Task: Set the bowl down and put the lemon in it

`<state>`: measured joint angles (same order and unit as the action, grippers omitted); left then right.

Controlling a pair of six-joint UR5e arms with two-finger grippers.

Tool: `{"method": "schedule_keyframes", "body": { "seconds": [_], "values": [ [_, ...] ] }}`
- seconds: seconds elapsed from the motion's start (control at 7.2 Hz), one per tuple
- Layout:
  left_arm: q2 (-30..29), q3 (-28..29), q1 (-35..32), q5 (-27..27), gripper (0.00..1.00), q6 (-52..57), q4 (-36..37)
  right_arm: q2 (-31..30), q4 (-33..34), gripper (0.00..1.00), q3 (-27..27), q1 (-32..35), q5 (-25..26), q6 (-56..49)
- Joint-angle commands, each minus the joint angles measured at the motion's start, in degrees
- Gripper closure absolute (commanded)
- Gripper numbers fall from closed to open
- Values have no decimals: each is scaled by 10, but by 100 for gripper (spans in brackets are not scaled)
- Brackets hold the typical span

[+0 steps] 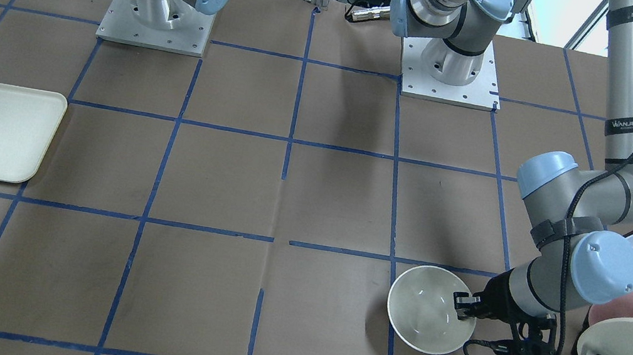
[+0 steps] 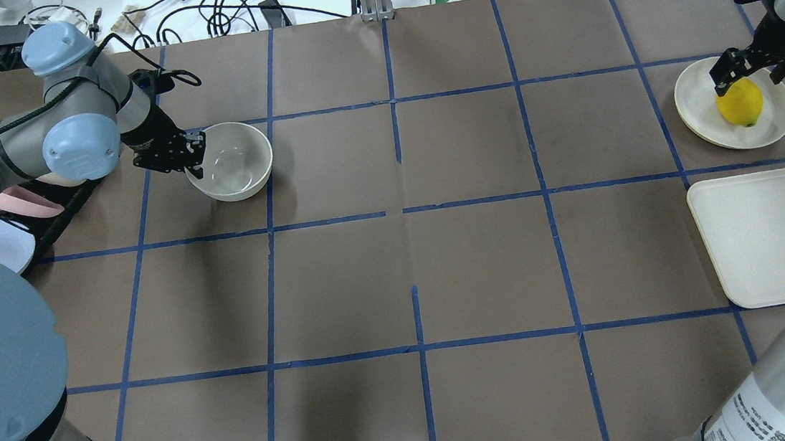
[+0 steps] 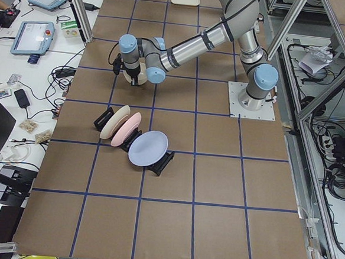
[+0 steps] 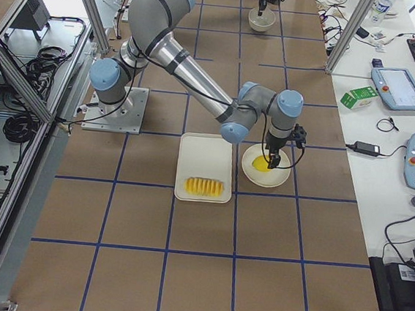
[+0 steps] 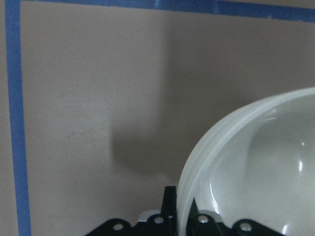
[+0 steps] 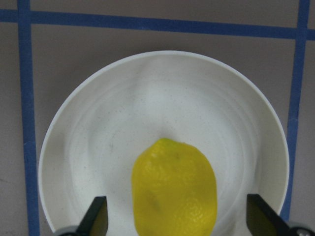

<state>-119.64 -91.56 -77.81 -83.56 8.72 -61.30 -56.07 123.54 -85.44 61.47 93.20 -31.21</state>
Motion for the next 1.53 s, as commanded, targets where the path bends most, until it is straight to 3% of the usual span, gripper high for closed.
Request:
{"method": "schedule_keyframes", "body": {
  "seconds": [0.0,0.28,0.42,0.56,0.69,0.97,1.39],
  "values": [
    [33,1,-18,49,100,-19,-57,16,1,0,-1,0,-3,0],
    [47,-6,-100,57,100,-98,-54,24,1,3,2,-1,-2,-3],
    [47,-6,-143,57,100,-141,-48,24,1,29,3,-1,-1,-1],
    [45,-7,-171,68,100,-172,-31,23,-1,69,4,-1,0,2],
    [47,-19,-189,81,100,-196,-13,21,-7,94,6,-5,1,2],
    [45,-83,-203,82,100,-242,83,5,-37,100,9,-6,8,5],
    [31,-96,-222,84,100,-264,100,-82,-152,100,7,29,-1,98]
  ]
}}
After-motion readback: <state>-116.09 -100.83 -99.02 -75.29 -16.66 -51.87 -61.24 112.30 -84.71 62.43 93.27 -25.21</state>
